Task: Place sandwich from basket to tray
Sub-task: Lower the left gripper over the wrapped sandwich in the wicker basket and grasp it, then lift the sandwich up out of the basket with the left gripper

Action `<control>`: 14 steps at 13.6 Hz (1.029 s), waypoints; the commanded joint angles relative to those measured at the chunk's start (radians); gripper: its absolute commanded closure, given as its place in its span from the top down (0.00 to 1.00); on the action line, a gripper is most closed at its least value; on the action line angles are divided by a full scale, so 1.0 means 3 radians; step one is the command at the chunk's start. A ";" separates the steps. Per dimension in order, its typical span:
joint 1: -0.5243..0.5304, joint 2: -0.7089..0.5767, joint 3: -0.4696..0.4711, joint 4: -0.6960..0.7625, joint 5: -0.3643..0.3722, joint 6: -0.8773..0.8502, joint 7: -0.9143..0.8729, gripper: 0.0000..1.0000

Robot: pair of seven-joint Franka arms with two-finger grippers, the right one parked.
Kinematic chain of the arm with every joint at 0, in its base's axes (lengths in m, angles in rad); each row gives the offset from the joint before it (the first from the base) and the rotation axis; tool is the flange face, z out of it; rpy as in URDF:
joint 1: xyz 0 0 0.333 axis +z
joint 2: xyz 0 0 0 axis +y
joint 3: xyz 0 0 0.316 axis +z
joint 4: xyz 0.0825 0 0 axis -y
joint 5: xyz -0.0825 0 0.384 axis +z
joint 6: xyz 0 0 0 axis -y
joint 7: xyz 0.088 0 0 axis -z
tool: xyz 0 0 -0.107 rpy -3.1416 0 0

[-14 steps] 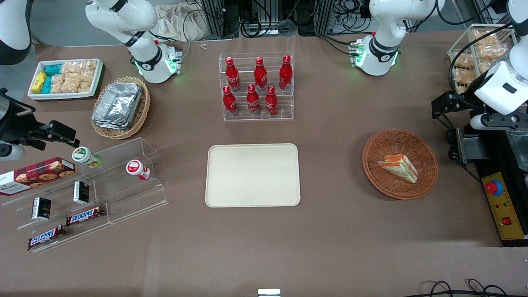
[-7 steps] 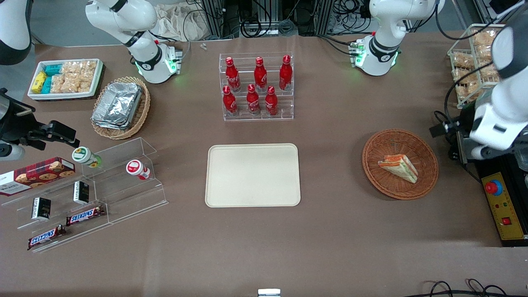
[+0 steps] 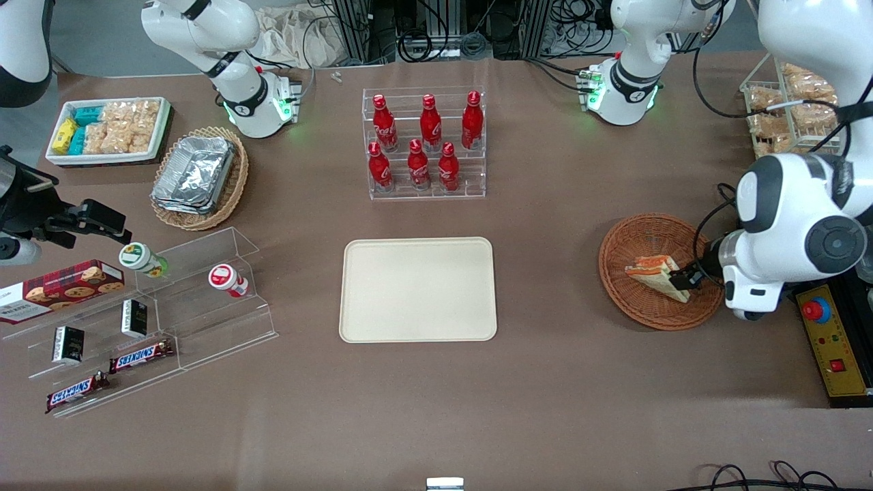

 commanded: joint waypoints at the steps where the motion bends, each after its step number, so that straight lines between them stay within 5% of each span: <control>1: 0.0091 -0.0068 -0.0009 -0.0359 -0.0220 0.0339 -0.0176 1.00; 7: 0.0086 -0.0028 -0.0009 -0.1005 -0.0255 0.1230 -0.0212 0.97; 8: 0.0086 -0.0022 -0.0009 -0.0995 -0.0266 0.1230 -0.0217 0.64; 9: 0.0091 -0.0033 -0.0009 -0.0980 -0.0266 0.1230 -0.0258 0.14; 10: 0.0091 -0.0038 -0.0009 -0.0954 -0.0266 0.1230 -0.0258 0.00; 14: 0.0091 -0.0354 -0.0009 -0.0740 -0.0245 0.0834 -0.0197 0.00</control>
